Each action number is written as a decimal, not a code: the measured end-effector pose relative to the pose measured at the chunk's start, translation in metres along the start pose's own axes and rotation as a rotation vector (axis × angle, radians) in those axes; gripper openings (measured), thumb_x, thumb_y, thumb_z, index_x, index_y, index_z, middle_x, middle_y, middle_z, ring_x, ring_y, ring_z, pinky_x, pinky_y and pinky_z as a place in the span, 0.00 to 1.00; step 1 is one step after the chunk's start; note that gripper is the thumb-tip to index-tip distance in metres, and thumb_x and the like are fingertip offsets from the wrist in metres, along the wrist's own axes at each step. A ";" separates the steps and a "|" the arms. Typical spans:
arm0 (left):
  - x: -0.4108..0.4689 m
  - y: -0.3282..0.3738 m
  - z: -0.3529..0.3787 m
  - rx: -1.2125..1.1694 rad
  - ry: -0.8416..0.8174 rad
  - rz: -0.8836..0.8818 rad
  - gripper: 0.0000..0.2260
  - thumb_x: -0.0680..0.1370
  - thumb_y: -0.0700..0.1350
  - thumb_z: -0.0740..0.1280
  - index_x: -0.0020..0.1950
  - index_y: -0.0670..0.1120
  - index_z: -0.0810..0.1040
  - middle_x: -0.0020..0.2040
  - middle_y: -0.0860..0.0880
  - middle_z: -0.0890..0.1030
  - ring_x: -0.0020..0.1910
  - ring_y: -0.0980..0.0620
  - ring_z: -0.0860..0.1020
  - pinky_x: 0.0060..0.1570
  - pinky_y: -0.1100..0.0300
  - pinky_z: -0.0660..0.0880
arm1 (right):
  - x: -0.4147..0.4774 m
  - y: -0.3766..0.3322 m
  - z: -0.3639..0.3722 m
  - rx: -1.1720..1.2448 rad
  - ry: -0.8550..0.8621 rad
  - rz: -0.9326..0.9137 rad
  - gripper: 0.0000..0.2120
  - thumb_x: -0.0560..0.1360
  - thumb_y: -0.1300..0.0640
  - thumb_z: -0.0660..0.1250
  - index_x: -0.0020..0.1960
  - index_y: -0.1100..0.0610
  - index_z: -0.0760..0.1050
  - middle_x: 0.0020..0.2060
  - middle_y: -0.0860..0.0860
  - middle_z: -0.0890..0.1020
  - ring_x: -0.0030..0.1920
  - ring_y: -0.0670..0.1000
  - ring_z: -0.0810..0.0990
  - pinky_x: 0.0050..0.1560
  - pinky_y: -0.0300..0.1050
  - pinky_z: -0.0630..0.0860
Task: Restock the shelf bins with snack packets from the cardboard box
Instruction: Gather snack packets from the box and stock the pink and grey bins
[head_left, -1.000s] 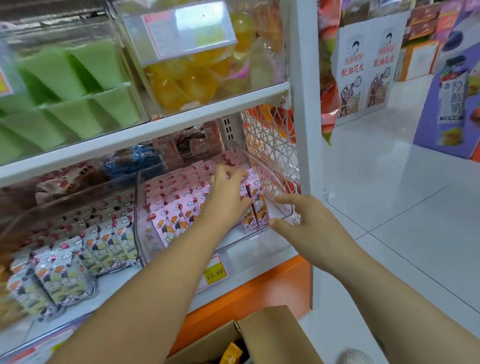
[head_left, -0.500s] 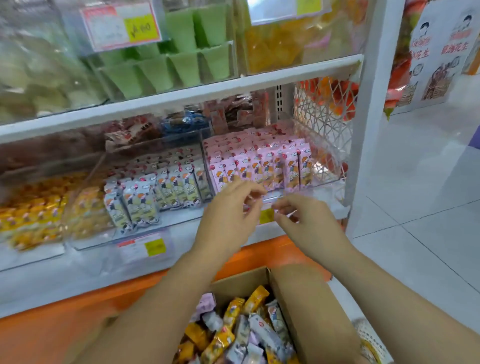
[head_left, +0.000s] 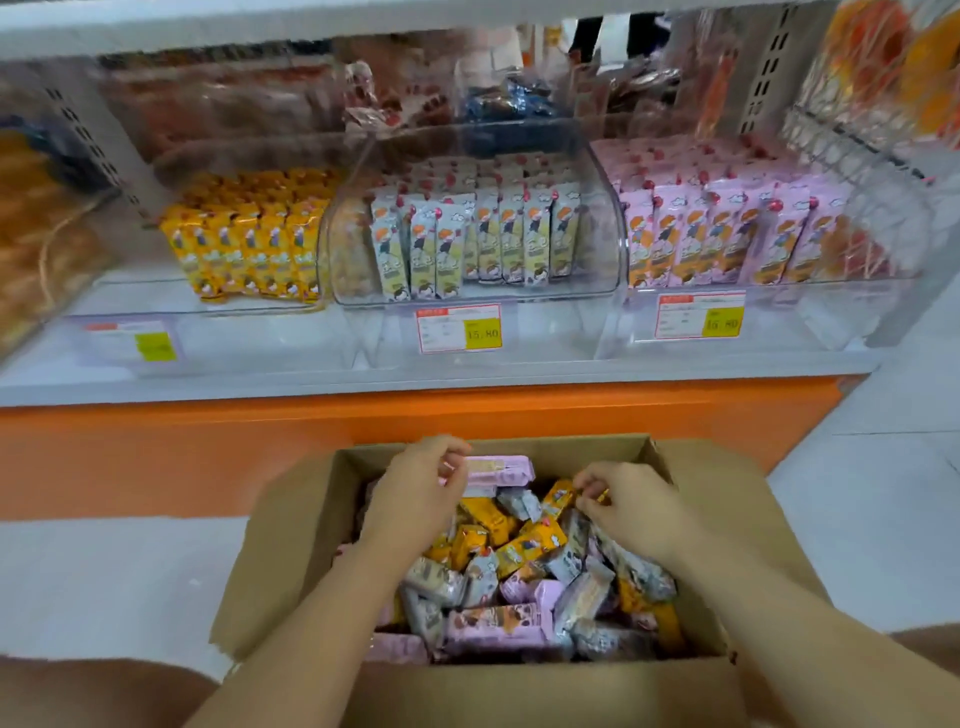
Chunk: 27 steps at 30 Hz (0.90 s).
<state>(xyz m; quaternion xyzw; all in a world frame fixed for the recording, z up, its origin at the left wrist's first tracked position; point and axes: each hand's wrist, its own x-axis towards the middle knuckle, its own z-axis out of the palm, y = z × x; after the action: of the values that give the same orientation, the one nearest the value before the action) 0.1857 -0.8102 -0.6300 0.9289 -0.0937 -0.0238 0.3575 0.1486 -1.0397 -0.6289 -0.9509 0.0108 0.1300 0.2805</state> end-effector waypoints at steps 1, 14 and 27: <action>-0.001 -0.014 0.003 0.017 -0.028 -0.050 0.08 0.78 0.43 0.65 0.57 0.50 0.78 0.52 0.52 0.80 0.48 0.55 0.77 0.52 0.56 0.76 | 0.003 0.001 0.006 -0.020 -0.042 0.007 0.13 0.78 0.55 0.63 0.61 0.53 0.76 0.53 0.49 0.81 0.50 0.49 0.79 0.47 0.38 0.72; -0.001 -0.090 0.033 0.162 -0.232 -0.189 0.13 0.78 0.47 0.66 0.63 0.50 0.75 0.61 0.50 0.75 0.60 0.49 0.74 0.64 0.52 0.69 | 0.059 -0.003 0.069 0.033 -0.020 -0.050 0.28 0.77 0.56 0.64 0.74 0.55 0.60 0.71 0.54 0.66 0.71 0.54 0.64 0.70 0.48 0.63; -0.015 -0.053 0.030 0.222 -0.375 -0.055 0.14 0.80 0.48 0.62 0.65 0.52 0.73 0.63 0.56 0.74 0.54 0.55 0.74 0.55 0.63 0.69 | 0.072 -0.015 0.087 -0.100 0.129 -0.151 0.11 0.74 0.53 0.69 0.54 0.52 0.73 0.53 0.48 0.73 0.54 0.50 0.69 0.43 0.41 0.70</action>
<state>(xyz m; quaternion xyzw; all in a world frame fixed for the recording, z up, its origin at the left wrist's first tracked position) 0.1762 -0.7882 -0.6882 0.9441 -0.1351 -0.1954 0.2284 0.1983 -0.9767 -0.7091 -0.9683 -0.0495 0.0476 0.2402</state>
